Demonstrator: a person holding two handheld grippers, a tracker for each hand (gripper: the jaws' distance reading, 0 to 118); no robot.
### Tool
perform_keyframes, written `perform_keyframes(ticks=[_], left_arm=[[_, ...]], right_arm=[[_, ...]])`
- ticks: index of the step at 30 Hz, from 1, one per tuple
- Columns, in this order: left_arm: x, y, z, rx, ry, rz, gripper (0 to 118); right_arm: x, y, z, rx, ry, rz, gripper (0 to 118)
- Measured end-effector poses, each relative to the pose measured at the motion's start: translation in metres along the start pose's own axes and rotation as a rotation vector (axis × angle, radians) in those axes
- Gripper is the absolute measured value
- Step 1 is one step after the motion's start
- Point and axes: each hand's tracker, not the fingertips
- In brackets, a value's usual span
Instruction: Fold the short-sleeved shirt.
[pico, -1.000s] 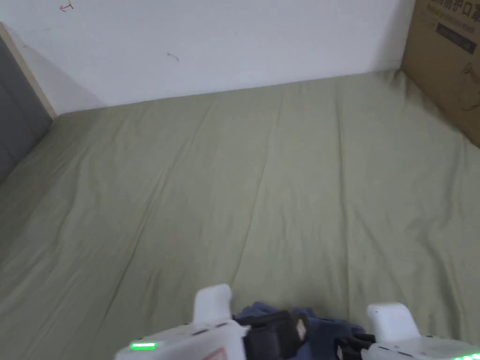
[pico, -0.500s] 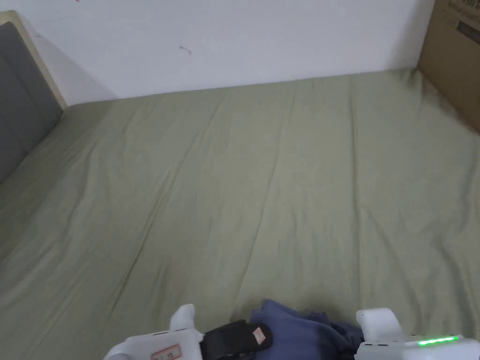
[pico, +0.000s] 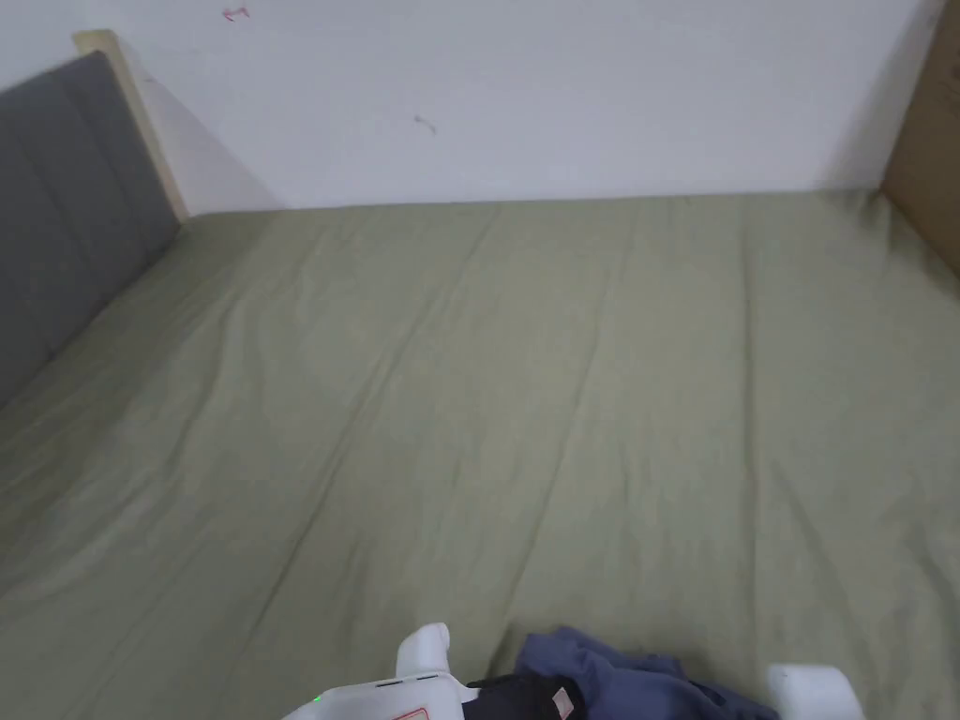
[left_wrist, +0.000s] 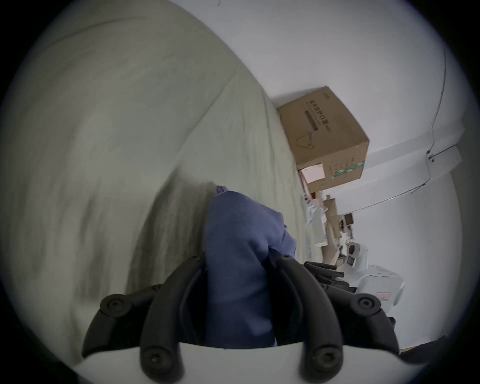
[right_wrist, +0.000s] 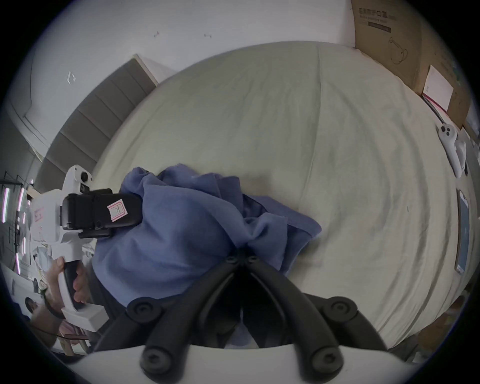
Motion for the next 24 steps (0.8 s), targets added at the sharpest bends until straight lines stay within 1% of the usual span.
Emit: perform_keyframes(ticks=[1, 3, 5, 8, 11, 14, 18, 20, 21, 22, 23, 24], left_arm=[[0.0, 0.003, 0.008, 0.004, -0.041, 0.021, 36], [-0.002, 0.012, 0.039, 0.073, -0.03, 0.017, 36], [-0.013, 0.026, 0.082, 0.14, 0.018, 0.015, 36], [-0.054, 0.052, 0.163, 0.247, 0.109, 0.056, 36], [-0.099, 0.079, 0.24, 0.321, 0.211, 0.117, 36], [-0.131, 0.1, 0.297, 0.367, 0.323, 0.137, 36], [-0.158, 0.113, 0.329, 0.45, 0.376, 0.225, 36], [-0.17, 0.118, 0.333, 0.476, 0.383, 0.254, 36], [-0.176, 0.122, 0.334, 0.477, 0.42, 0.281, 37], [-0.181, 0.124, 0.334, 0.461, 0.486, 0.287, 42], [-0.179, 0.125, 0.334, 0.46, 0.565, 0.274, 55], [-0.174, 0.127, 0.336, 0.451, 0.696, 0.227, 71]], right_arm=[[0.0, 0.001, 0.007, 0.019, 0.017, -0.021, 0], [-0.001, 0.003, 0.019, 0.065, 0.035, -0.053, 0], [-0.001, 0.006, 0.027, 0.088, 0.047, -0.072, 0], [-0.001, 0.005, 0.033, 0.109, 0.08, -0.103, 0], [-0.002, 0.002, 0.032, 0.105, 0.091, -0.107, 0], [0.0, -0.001, 0.027, 0.082, 0.084, -0.104, 0], [0.004, -0.003, 0.021, 0.058, 0.08, -0.133, 0], [0.007, -0.004, 0.019, 0.052, 0.062, -0.131, 0], [0.007, -0.004, 0.02, 0.05, 0.056, -0.126, 0], [0.008, -0.003, 0.021, 0.05, 0.052, -0.121, 0], [0.008, -0.003, 0.024, 0.054, 0.05, -0.117, 0], [0.009, -0.003, 0.027, 0.06, 0.048, -0.113, 0]])
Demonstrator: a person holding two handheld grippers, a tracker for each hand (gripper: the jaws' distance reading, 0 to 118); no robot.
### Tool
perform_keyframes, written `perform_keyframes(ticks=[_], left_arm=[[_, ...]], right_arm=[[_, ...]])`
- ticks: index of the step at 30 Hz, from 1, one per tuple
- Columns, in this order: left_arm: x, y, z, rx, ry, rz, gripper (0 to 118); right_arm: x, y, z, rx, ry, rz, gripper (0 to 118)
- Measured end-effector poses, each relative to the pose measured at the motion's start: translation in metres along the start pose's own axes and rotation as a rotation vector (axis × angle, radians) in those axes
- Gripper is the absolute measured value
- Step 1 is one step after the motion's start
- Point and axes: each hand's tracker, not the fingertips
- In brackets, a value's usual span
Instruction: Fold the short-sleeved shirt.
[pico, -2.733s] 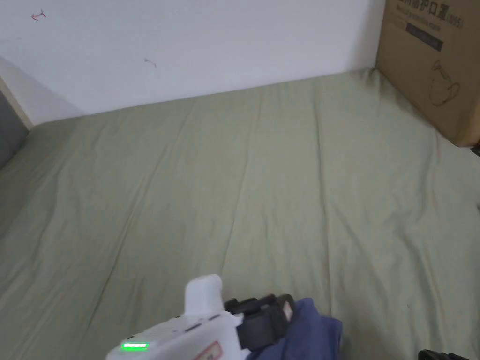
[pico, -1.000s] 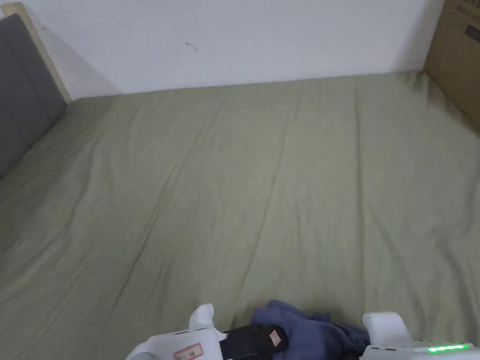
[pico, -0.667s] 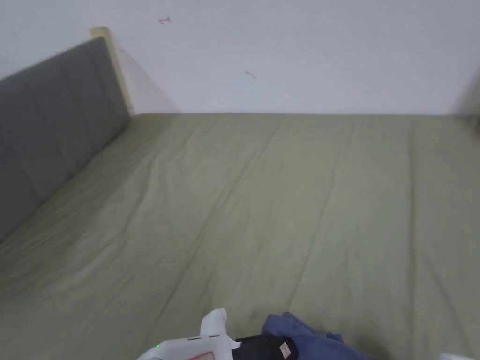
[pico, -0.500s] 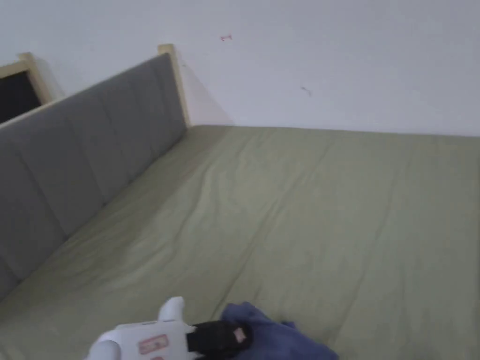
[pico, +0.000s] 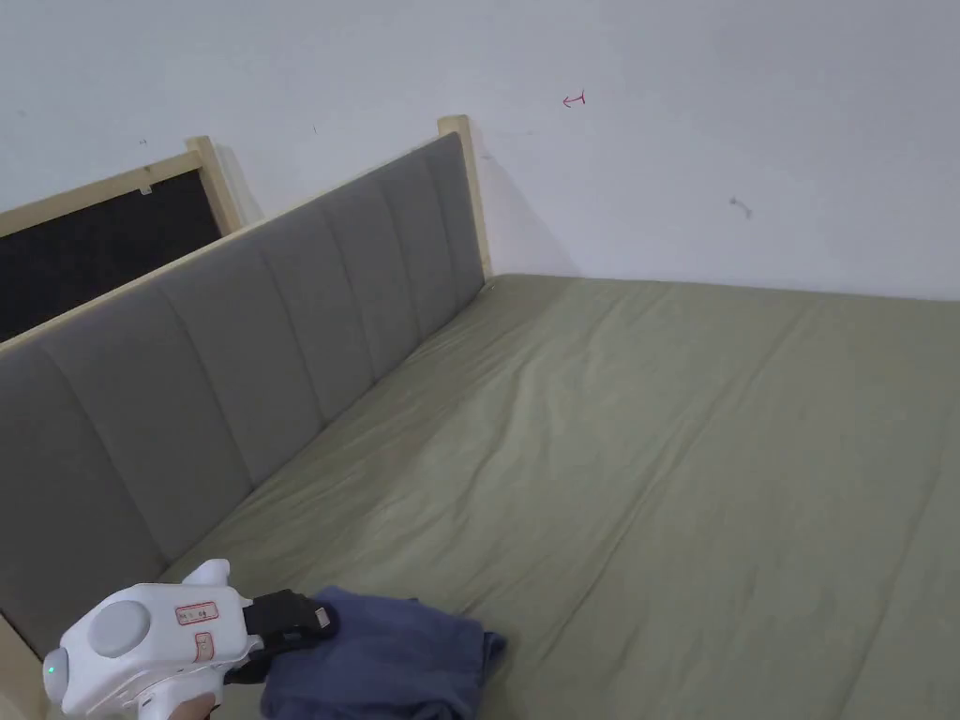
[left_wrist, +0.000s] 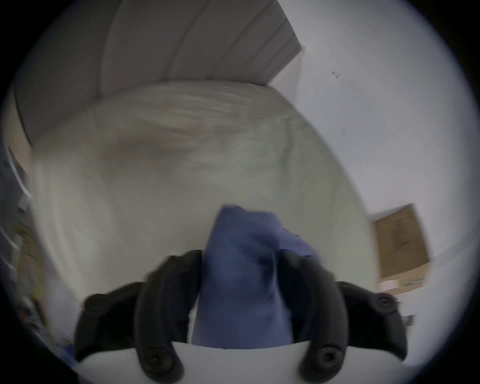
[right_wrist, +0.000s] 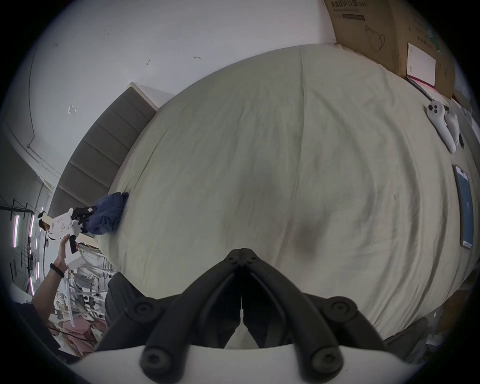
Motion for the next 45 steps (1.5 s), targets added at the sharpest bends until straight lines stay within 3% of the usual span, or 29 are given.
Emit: perform_keyframes(ticks=[2, 5, 11, 14, 19, 23, 25, 28, 30, 36, 40, 45], left_arm=[[0.007, 0.006, 0.019, 0.042, 0.15, -0.128, 80], [0.026, 0.013, 0.067, 0.159, 0.187, -0.238, 81], [0.123, -0.025, 0.176, 0.442, 0.108, -0.532, 82], [0.171, -0.067, 0.205, 0.544, 0.018, -0.59, 82], [0.252, -0.137, 0.209, 0.578, -0.1, -0.727, 82], [0.306, -0.181, 0.187, 0.525, -0.225, -0.81, 80], [0.324, -0.198, 0.179, 0.502, -0.282, -0.826, 64], [0.341, -0.217, 0.175, 0.492, -0.281, -0.838, 17], [0.343, -0.228, 0.18, 0.501, -0.284, -0.844, 2], [0.331, -0.237, 0.201, 0.607, -0.27, -0.804, 0], [0.323, -0.233, 0.205, 0.608, -0.274, -0.778, 0], [0.315, -0.227, 0.206, 0.613, -0.252, -0.775, 0]], right_arm=[[0.003, 0.002, 0.006, 0.016, -0.001, 0.005, 0], [0.009, 0.007, 0.011, 0.061, -0.002, -0.003, 0], [-0.012, 0.024, 0.045, 0.207, 0.004, 0.067, 0], [-0.03, 0.027, 0.072, 0.346, -0.019, 0.137, 0], [-0.057, 0.028, 0.108, 0.536, -0.14, 0.298, 0], [-0.066, 0.032, 0.122, 0.607, -0.187, 0.305, 0], [-0.068, 0.033, 0.129, 0.633, -0.199, 0.286, 0], [-0.07, 0.03, 0.139, 0.678, -0.249, 0.307, 0], [-0.073, 0.024, 0.146, 0.695, -0.305, 0.342, 0], [-0.072, 0.016, 0.148, 0.695, -0.354, 0.38, 0], [-0.066, 0.018, 0.147, 0.7, -0.326, 0.327, 0], [-0.066, 0.014, 0.156, 0.734, -0.325, 0.329, 0]])
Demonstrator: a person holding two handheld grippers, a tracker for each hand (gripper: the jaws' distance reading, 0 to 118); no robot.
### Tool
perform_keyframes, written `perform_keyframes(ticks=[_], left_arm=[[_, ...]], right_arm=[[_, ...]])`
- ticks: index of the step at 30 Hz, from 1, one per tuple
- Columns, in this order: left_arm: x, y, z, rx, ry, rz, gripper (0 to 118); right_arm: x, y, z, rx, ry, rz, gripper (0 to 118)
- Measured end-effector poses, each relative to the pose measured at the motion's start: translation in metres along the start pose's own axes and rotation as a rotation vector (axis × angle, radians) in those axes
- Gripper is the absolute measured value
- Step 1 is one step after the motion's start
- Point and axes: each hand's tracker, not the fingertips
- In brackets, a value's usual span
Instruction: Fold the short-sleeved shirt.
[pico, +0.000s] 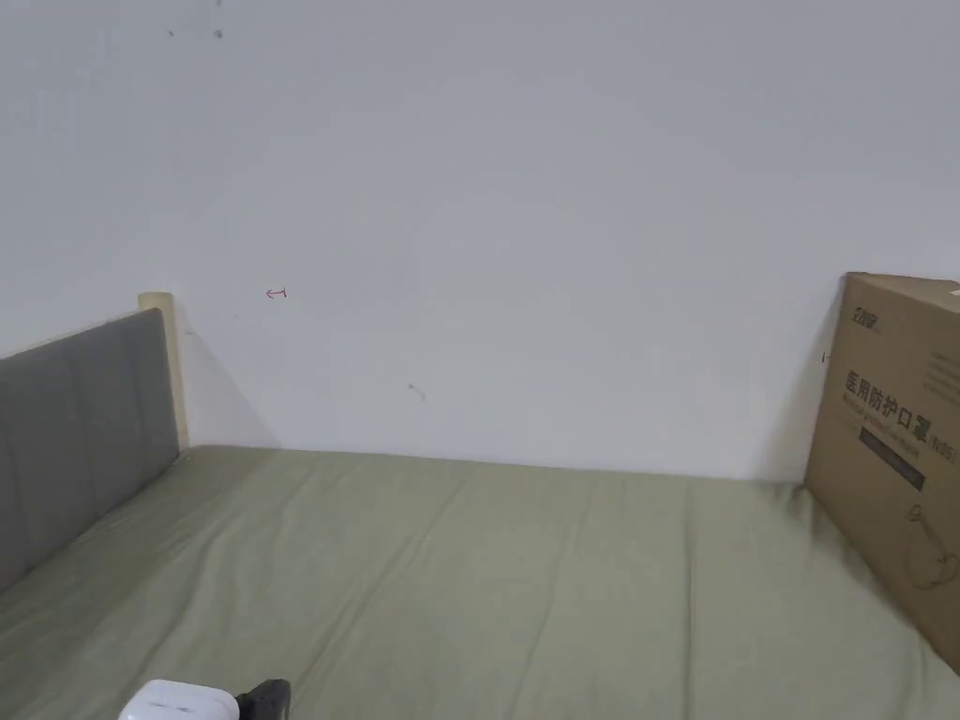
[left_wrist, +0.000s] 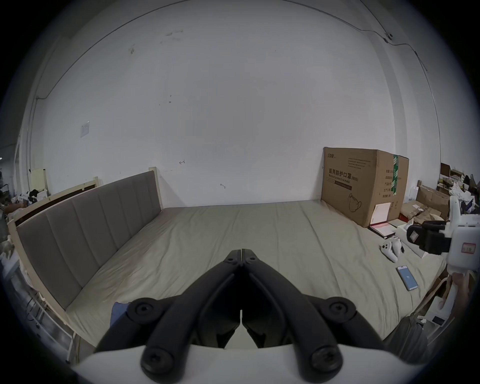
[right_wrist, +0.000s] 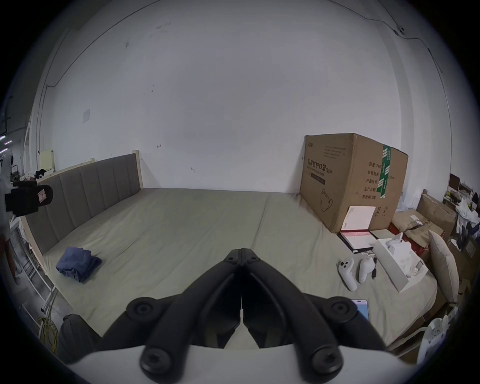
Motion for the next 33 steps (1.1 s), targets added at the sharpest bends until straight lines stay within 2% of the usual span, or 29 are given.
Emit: perform_keyframes(ticks=[8, 14, 28, 29, 31, 33], left_arm=[[-0.003, 0.003, 0.003, 0.012, 0.013, 0.007, 0], [0.0, 0.004, 0.004, 0.036, 0.004, 0.011, 0], [0.003, 0.005, 0.001, 0.031, 0.006, 0.017, 0], [0.004, 0.005, 0.0, 0.033, 0.005, 0.015, 1], [0.007, 0.005, -0.002, 0.044, 0.015, 0.011, 20], [0.004, 0.007, -0.002, 0.054, -0.016, 0.044, 47]], right_arm=[[0.002, 0.002, 0.002, 0.007, -0.005, -0.015, 0], [-0.001, 0.003, 0.003, 0.013, -0.005, 0.007, 0], [0.002, 0.003, -0.001, 0.008, -0.004, -0.027, 1], [0.002, 0.003, -0.002, 0.008, -0.006, -0.027, 7], [0.003, 0.003, -0.002, 0.016, -0.006, -0.025, 39], [0.004, 0.004, -0.003, 0.02, 0.005, -0.035, 69]])
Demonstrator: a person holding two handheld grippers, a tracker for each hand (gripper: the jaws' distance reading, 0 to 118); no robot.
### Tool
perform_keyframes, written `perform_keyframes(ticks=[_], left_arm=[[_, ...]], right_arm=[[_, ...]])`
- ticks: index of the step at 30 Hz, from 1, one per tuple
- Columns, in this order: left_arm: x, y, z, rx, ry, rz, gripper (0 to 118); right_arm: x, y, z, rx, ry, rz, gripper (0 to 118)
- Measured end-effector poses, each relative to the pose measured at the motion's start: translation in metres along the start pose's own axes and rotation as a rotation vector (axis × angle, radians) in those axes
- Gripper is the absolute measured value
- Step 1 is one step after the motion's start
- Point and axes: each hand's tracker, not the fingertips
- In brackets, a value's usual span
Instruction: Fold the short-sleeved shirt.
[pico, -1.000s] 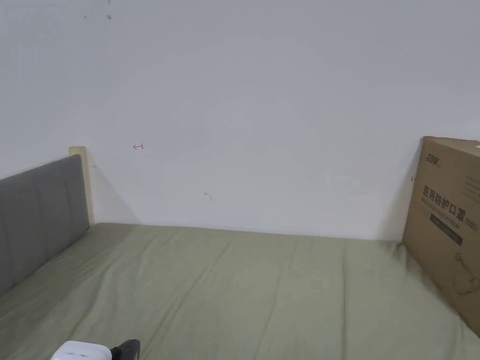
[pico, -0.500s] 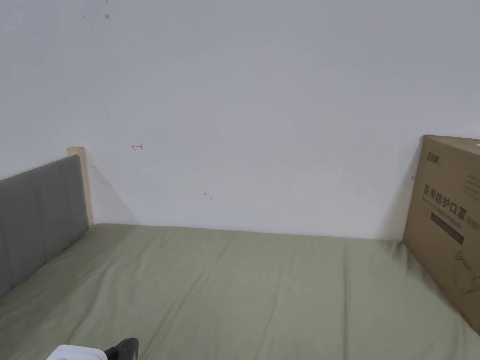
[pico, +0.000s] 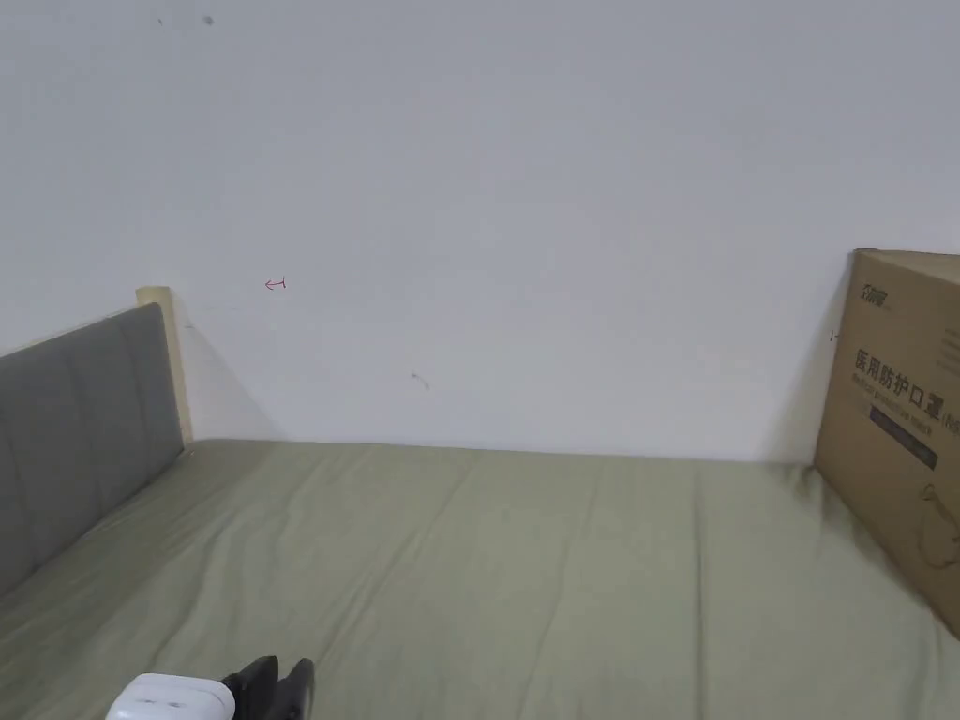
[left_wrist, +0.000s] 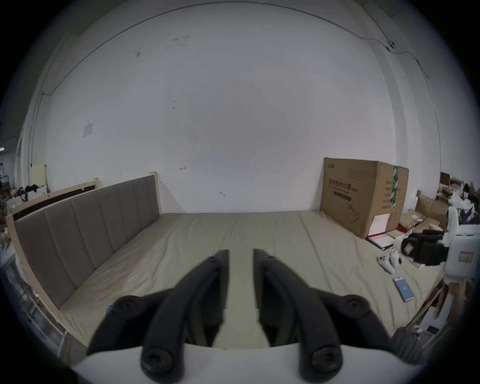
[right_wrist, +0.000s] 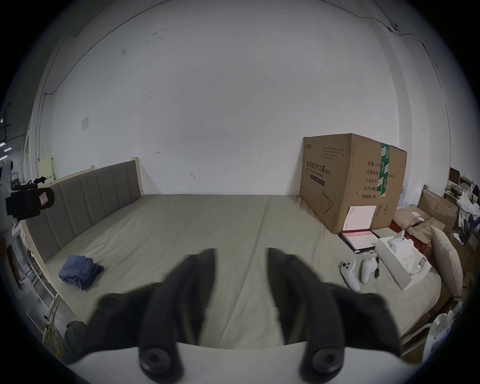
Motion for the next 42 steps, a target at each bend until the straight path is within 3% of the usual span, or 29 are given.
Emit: perform_keyframes(ticks=[2, 4, 6, 13, 22, 25, 31, 34, 36, 42], left_arm=[[0.0, 0.001, -0.003, -0.008, -0.004, -0.005, 52], [0.004, 0.0, -0.006, -0.014, 0.032, -0.038, 77], [0.004, -0.001, -0.005, -0.008, 0.032, -0.044, 85], [0.002, -0.001, -0.014, -0.05, 0.0, -0.023, 99], [0.001, -0.001, -0.026, -0.07, 0.0, 0.004, 100], [-0.001, -0.009, -0.041, -0.11, -0.031, 0.028, 100], [0.011, -0.011, -0.039, -0.119, -0.012, 0.004, 100], [0.012, -0.012, -0.042, -0.134, -0.023, 0.007, 100], [0.013, -0.013, -0.046, -0.143, -0.023, 0.012, 100], [0.017, -0.016, -0.058, -0.176, -0.022, 0.028, 100]], right_arm=[[0.0, 0.001, -0.001, 0.002, -0.005, -0.006, 72], [0.0, 0.002, -0.002, 0.013, -0.02, -0.007, 88], [0.0, 0.002, -0.004, 0.016, -0.033, -0.009, 110], [0.003, 0.004, -0.007, 0.034, -0.02, -0.042, 112], [0.0, 0.007, -0.011, 0.034, 0.027, -0.02, 113], [0.003, 0.005, -0.019, 0.009, 0.095, -0.068, 113], [0.01, 0.002, -0.034, -0.06, 0.121, -0.196, 113], [0.005, 0.001, -0.04, -0.139, 0.041, -0.155, 113], [0.004, -0.001, -0.045, -0.155, 0.048, -0.147, 113], [0.012, -0.005, -0.049, -0.197, 0.233, -0.379, 113]])
